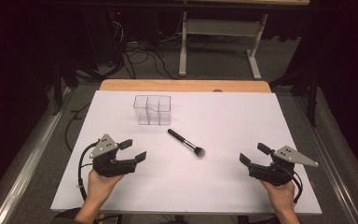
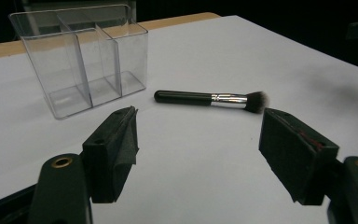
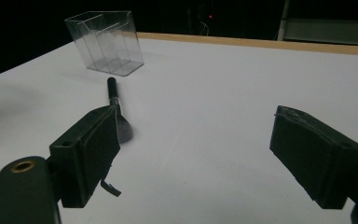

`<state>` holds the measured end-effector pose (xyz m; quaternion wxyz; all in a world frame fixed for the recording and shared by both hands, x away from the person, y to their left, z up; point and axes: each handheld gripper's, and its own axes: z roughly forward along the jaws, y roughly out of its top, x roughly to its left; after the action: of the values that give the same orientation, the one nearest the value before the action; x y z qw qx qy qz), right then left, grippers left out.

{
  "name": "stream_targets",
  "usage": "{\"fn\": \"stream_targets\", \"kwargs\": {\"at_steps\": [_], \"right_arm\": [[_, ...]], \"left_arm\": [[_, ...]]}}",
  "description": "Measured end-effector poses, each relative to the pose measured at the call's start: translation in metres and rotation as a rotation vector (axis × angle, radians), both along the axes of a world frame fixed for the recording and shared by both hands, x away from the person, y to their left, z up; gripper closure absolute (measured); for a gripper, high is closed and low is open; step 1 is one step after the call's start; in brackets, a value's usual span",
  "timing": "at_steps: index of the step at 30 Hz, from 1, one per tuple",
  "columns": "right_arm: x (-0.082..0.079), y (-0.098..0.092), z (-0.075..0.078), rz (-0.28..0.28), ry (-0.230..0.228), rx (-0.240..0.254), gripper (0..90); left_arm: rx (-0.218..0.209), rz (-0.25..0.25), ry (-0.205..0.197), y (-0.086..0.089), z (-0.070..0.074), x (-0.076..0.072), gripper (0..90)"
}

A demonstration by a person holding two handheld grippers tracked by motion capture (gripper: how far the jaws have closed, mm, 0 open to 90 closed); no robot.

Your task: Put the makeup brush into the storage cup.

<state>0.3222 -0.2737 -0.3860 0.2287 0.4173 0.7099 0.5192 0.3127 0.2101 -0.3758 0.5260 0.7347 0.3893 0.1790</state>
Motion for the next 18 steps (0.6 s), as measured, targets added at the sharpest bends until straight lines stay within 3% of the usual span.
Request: {"fn": "stream_targets", "kwargs": {"at_steps": [8,18], "right_arm": [[0.002,0.006,-0.002,0.022,0.011,-0.033,17.0],[0.004,0.004,-0.002,0.016,0.02,-0.031,16.9]], "left_arm": [[-0.007,-0.018,-0.007,-0.006,0.008,0.002,27.4],[0.01,-0.056,-0.016,-0.022,0.019,0.011,27.0]]}}
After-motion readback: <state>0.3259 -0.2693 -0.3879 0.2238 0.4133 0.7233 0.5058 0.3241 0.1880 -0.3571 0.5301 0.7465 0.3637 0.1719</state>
